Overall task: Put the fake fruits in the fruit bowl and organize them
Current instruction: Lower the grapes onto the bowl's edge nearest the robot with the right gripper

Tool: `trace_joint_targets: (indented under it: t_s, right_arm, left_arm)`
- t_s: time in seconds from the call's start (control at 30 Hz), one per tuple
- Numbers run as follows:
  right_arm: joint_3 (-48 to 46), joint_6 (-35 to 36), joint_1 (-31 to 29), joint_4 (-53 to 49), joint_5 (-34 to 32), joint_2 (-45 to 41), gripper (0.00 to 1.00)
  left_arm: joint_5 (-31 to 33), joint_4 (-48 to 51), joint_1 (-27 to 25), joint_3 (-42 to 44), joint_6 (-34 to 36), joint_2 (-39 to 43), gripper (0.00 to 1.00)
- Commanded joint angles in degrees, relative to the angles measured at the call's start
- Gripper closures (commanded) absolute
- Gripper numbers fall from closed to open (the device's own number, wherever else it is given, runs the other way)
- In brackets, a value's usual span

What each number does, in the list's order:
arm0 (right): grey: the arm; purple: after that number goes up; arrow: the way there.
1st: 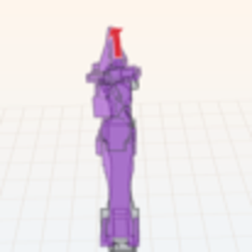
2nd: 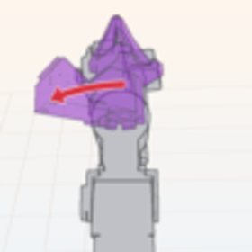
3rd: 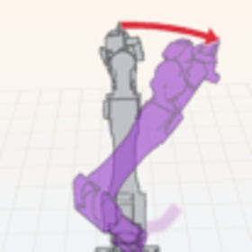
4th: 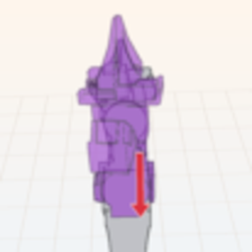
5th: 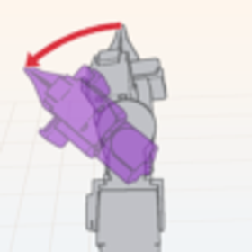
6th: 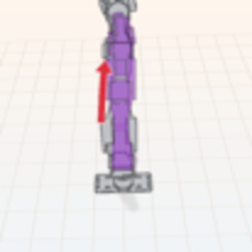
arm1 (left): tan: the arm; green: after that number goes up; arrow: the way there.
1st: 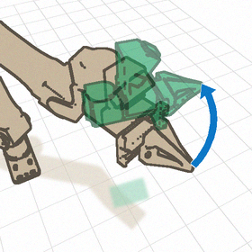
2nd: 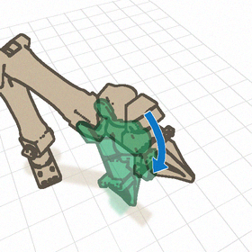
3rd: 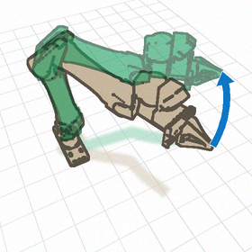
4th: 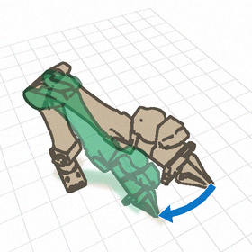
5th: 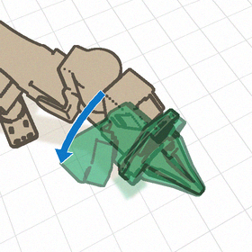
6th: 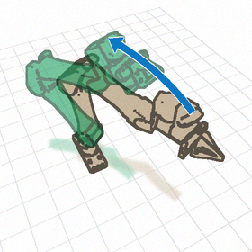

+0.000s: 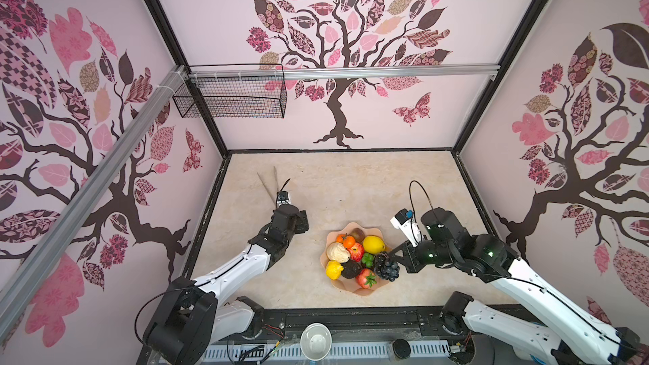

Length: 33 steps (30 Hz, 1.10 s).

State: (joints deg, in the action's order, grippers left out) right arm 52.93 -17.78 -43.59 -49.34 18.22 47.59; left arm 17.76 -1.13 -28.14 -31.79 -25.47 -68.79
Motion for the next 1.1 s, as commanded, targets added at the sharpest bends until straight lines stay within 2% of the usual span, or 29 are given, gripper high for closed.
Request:
trace_joint_targets:
  t_s: [0.0, 0.27, 0.6, 0.87, 1.07]
  right_arm:
    - [-0.83, -1.77, -1.38, 3.48, 0.59, 0.69, 1.00]
    - [-3.17, -2.34, -1.55, 7.16, -2.41, 3.54, 1.00]
    - [-1.64, -1.23, -1.58, 10.66, -5.58, 8.53, 1.00]
    - [-1.97, -1.73, -2.21, 14.51, -1.34, 11.41, 1.00]
    - [-0.74, -0.77, -6.35, 14.46, -1.87, 13.11, 1.00]
  left_arm:
    - [0.43, -1.34, 0.19, 1.21, 0.08, 0.28, 0.25]
    - [0.23, -1.38, 0.19, 1.12, 0.12, 0.08, 0.25]
    - [0.25, -1.25, 0.19, 0.96, 0.18, -0.02, 0.24]
    - [0.17, -1.24, 0.19, 0.85, 0.26, -0.16, 0.24]
    - [0.34, -1.08, 0.19, 0.79, 0.34, -0.29, 0.23]
